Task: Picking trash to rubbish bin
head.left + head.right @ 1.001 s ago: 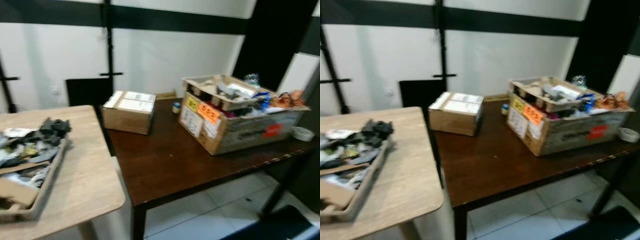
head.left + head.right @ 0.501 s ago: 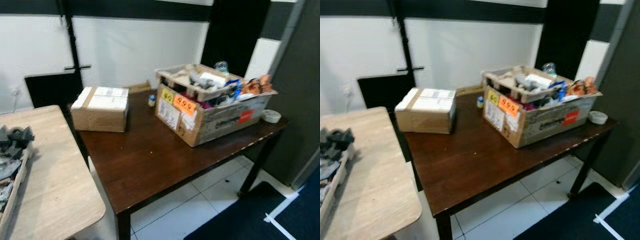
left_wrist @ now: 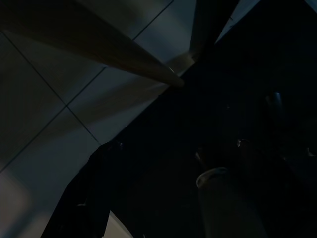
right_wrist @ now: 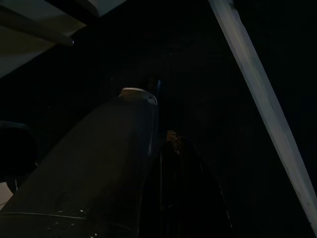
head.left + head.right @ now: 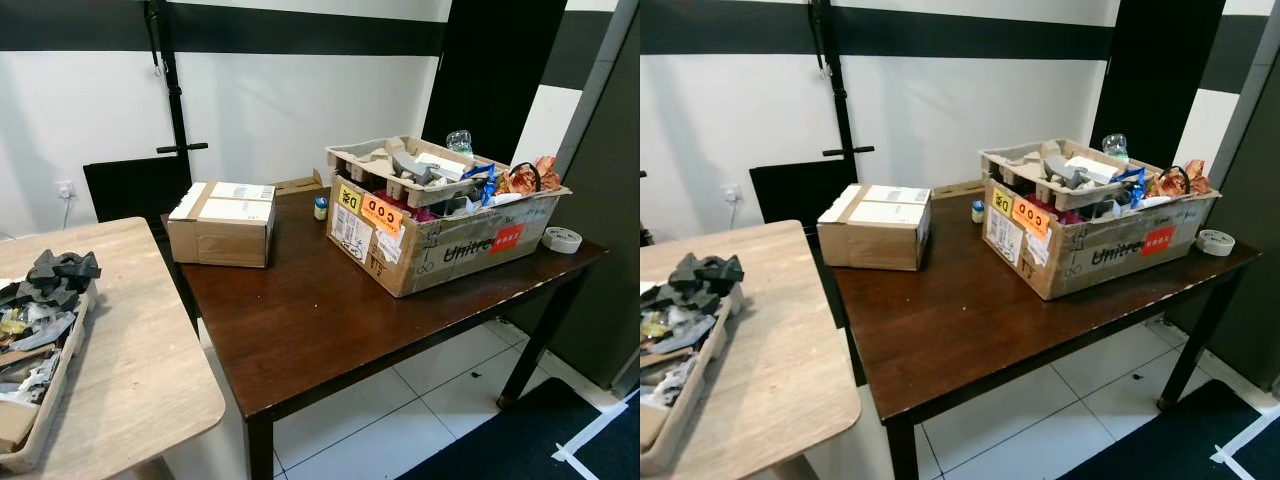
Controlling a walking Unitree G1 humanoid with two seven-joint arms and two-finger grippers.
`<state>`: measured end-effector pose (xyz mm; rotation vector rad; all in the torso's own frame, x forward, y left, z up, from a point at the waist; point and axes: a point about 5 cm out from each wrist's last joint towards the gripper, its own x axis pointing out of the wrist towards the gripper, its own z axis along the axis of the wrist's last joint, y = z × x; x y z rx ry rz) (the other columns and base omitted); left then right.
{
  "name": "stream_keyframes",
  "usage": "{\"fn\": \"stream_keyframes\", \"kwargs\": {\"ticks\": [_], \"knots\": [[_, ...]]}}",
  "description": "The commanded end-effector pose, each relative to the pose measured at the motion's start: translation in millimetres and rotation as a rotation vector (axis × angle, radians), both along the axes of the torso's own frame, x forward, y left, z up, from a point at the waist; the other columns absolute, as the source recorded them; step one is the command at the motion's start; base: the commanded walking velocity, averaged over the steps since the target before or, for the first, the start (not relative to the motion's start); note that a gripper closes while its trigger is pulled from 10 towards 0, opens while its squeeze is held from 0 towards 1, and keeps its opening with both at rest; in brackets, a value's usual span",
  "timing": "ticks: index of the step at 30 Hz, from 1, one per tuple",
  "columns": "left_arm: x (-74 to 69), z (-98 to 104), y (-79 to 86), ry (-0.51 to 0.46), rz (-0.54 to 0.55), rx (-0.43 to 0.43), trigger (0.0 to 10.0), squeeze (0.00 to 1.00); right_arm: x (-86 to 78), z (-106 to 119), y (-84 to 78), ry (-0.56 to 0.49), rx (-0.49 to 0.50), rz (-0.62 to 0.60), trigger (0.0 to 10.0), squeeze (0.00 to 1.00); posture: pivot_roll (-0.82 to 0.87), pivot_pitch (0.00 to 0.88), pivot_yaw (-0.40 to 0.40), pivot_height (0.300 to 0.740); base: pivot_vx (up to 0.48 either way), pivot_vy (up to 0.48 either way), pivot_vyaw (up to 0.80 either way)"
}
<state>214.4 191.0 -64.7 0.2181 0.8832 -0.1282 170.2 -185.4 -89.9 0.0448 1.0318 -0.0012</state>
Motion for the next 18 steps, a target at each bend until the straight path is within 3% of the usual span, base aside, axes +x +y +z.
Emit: {"fn": "stream_keyframes", "kwargs": {"ticks": [1,18], "knots": [[-3.0,-3.0,-5.1,0.024,-0.002,-0.019,10.0,0.15,-5.5,-2.3,-2.9,0.023,0.0,-0.017,10.0,0.0,-0.06,0.081,-0.017,0.74,0.0,-0.304,0.0],[-0.4,-2.2,-10.0,0.024,-0.012,-0.034,10.0,0.18,-7.2,-2.7,-4.8,0.023,0.002,-0.022,10.0,0.0,-0.07,0.084,-0.014,0.74,0.0,-0.306,0.0]]}}
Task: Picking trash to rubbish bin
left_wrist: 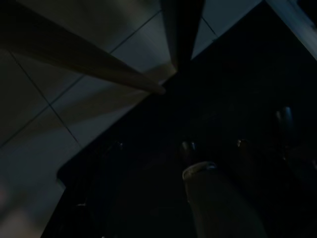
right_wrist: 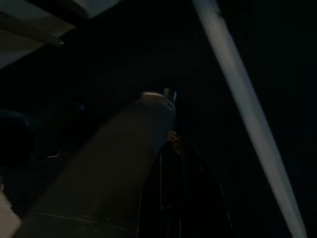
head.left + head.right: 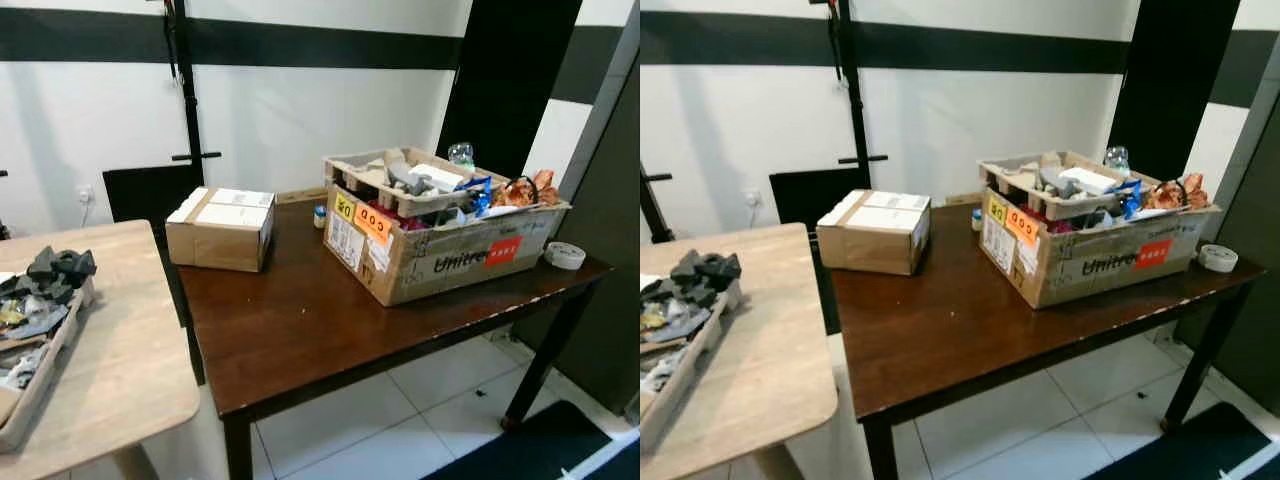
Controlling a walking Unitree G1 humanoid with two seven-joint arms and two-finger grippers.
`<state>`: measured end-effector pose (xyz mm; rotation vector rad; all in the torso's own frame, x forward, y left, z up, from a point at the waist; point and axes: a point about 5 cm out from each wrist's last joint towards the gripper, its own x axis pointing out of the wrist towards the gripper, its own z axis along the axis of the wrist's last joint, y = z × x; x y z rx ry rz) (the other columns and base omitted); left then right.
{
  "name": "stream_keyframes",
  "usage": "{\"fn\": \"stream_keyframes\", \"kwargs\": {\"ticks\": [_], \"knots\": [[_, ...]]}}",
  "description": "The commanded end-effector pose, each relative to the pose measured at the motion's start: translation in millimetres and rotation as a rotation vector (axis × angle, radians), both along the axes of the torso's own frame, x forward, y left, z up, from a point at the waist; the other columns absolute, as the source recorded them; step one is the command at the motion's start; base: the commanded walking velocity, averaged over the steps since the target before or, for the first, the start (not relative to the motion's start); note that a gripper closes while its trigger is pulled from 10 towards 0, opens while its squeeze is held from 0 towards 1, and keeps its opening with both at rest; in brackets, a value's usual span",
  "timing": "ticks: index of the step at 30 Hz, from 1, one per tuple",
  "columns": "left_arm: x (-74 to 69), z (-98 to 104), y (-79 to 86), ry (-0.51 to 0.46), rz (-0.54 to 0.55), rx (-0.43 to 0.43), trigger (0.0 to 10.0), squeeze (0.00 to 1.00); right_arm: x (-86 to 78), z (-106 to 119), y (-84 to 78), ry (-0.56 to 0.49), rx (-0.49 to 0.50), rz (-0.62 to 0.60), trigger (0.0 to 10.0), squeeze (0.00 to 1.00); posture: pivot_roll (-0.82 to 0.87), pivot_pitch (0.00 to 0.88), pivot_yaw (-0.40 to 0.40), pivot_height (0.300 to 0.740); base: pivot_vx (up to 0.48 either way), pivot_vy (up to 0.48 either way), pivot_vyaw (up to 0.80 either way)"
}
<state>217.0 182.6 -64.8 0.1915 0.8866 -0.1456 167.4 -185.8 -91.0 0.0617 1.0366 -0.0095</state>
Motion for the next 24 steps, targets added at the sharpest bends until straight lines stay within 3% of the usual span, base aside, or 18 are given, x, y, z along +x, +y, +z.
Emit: {"fn": "stream_keyframes", "kwargs": {"ticks": [1,24], "knots": [[-2.5,-1.9,-1.5,0.017,-0.006,-0.006,10.0,0.18,-4.1,-1.4,-4.4,0.018,-0.009,-0.006,10.0,0.0,-0.07,0.084,-0.014,0.74,0.0,-0.311,0.0],[-3.2,-2.7,-1.6,0.024,0.017,-0.018,10.0,0.18,-3.1,-0.9,-5.4,0.017,-0.01,-0.004,10.0,0.0,-0.08,0.094,-0.01,0.74,0.0,-0.308,0.0]]}}
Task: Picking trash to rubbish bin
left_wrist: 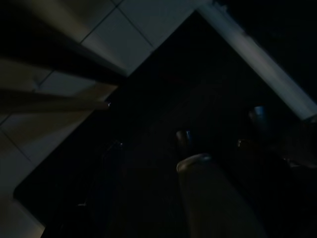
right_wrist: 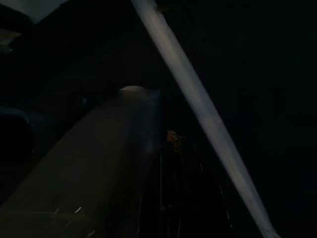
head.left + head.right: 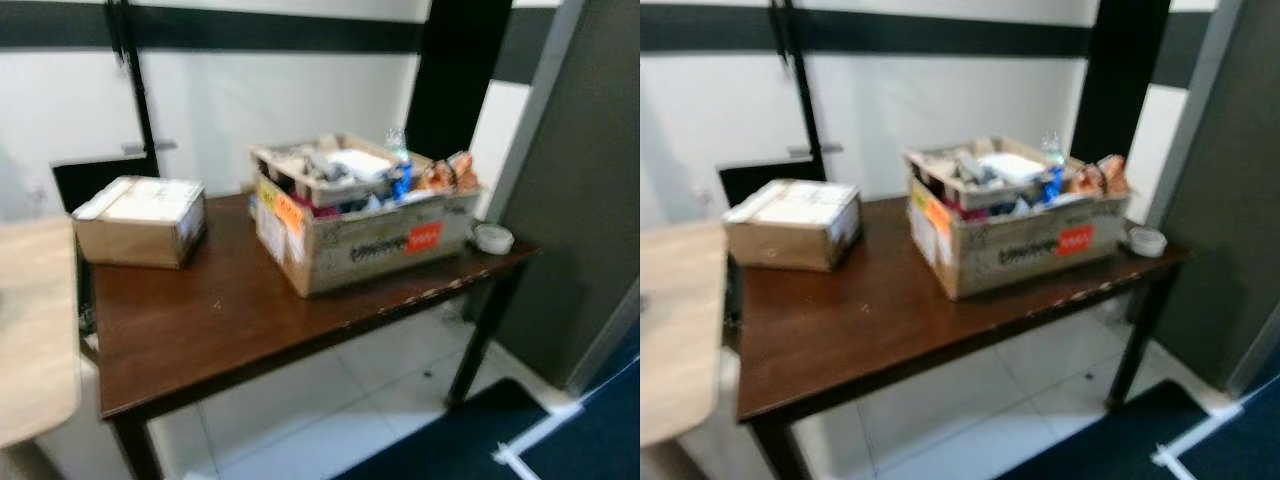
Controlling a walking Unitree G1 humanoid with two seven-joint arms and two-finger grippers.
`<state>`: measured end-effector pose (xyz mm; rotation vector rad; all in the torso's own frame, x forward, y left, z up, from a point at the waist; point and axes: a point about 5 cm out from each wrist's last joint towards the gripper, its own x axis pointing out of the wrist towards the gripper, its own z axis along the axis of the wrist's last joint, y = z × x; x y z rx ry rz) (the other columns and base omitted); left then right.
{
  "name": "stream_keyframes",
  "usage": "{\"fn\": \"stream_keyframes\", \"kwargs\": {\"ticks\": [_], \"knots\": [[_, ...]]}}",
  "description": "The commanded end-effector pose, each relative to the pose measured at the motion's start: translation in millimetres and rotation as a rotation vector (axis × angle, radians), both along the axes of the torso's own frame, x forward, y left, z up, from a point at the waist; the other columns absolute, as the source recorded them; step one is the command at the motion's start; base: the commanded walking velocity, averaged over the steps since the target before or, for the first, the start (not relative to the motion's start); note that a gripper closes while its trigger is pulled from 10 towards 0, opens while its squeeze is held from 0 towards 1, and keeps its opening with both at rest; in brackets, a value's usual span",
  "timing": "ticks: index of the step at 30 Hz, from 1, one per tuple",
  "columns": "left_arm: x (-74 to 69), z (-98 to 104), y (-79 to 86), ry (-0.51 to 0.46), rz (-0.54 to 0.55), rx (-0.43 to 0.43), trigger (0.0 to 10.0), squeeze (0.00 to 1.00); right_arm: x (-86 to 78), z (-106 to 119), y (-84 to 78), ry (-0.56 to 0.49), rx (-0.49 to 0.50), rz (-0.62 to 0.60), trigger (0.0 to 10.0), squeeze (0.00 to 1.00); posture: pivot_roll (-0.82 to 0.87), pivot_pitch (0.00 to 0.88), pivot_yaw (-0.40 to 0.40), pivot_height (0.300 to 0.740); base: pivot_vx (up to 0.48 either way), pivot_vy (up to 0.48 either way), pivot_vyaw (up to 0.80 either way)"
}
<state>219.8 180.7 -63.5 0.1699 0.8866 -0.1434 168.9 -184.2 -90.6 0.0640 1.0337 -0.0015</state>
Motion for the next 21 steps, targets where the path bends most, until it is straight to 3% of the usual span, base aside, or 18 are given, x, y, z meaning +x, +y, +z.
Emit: {"fn": "stream_keyframes", "kwargs": {"ticks": [1,21], "knots": [[-6.0,-3.9,0.0,0.024,0.005,0.0,10.0,0.18,-4.7,-1.4,-7.1,0.02,-0.015,-0.01,10.0,0.0,-0.08,0.094,-0.011,0.74,0.0,-0.307,0.0],[-5.7,-4.1,-2.0,0.029,0.011,-0.01,10.0,0.18,-5.2,-1.5,-7.8,0.023,-0.014,-0.015,10.0,0.0,-0.08,0.104,-0.012,0.74,0.0,-0.31,0.0]]}}
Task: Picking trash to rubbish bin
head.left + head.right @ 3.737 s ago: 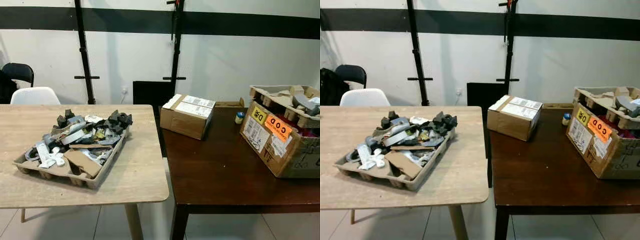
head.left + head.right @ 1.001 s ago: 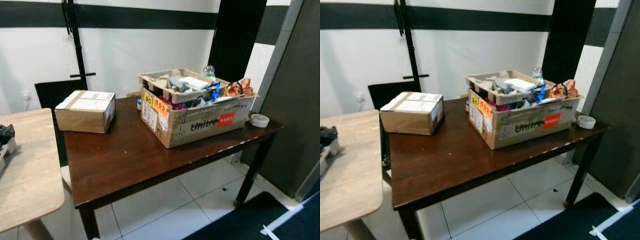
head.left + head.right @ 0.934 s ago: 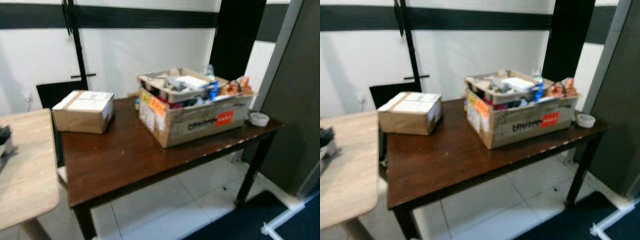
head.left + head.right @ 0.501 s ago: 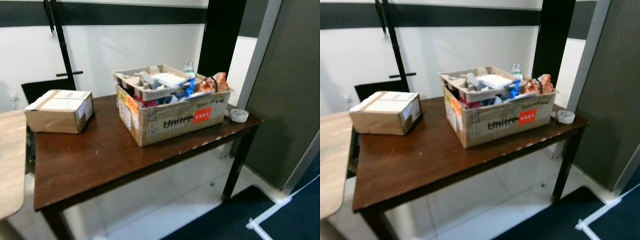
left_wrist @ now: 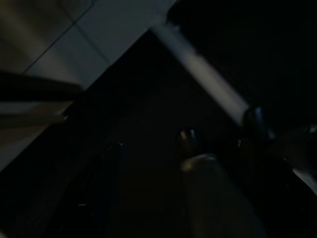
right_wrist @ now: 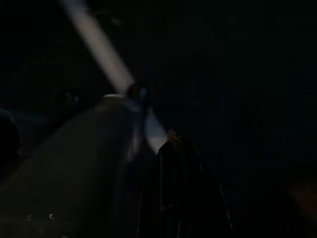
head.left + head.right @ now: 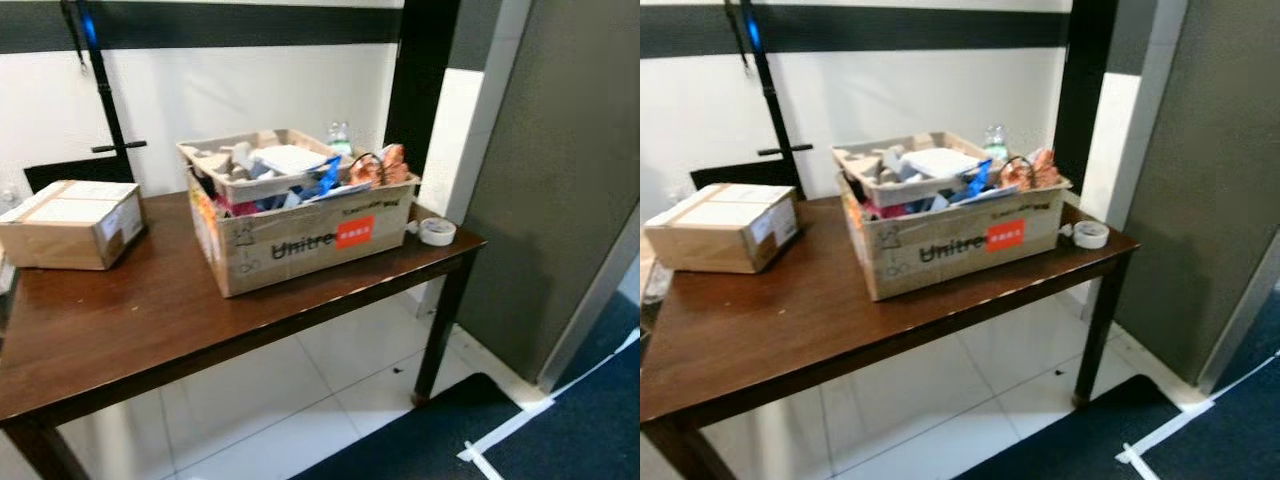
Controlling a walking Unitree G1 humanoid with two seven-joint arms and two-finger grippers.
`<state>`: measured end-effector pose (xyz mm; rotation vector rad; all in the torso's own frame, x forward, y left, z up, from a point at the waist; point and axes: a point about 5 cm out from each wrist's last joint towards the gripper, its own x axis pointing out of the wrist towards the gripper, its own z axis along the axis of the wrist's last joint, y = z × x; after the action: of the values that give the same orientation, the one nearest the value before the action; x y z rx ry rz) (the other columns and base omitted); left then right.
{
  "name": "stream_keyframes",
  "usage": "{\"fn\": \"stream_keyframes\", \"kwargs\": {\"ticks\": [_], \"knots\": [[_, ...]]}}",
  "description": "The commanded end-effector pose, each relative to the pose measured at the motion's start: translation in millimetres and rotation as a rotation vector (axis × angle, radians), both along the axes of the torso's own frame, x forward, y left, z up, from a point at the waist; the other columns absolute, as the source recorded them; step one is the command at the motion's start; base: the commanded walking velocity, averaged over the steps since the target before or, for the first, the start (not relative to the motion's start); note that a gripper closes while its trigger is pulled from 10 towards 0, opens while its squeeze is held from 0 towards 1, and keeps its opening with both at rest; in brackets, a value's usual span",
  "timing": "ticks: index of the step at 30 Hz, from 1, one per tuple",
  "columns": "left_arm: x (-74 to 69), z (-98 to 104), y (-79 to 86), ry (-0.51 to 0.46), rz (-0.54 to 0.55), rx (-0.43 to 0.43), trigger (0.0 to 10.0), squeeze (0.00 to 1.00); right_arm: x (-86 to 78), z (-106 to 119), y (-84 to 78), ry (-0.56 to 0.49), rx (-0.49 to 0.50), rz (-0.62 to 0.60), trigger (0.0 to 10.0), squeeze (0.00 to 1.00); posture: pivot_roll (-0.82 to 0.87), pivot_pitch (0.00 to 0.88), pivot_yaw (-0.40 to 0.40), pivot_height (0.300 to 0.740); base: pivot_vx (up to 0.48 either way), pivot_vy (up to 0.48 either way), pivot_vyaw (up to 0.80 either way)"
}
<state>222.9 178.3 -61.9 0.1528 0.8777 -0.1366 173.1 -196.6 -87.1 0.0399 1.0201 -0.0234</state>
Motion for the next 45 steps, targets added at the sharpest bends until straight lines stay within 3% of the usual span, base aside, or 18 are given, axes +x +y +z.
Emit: {"fn": "stream_keyframes", "kwargs": {"ticks": [1,45], "knots": [[-9.0,-5.8,0.3,0.038,-0.002,0.003,10.0,0.18,-9.4,-5.1,4.6,0.037,0.017,-0.008,10.0,0.0,-0.08,0.104,-0.012,0.74,0.0,-0.311,0.0],[-7.3,-4.5,3.5,0.035,-0.008,0.012,10.0,0.18,-9.3,-5.3,6.2,0.04,0.007,0.018,10.0,0.0,-0.08,0.088,-0.012,0.74,0.0,-0.302,0.0]]}}
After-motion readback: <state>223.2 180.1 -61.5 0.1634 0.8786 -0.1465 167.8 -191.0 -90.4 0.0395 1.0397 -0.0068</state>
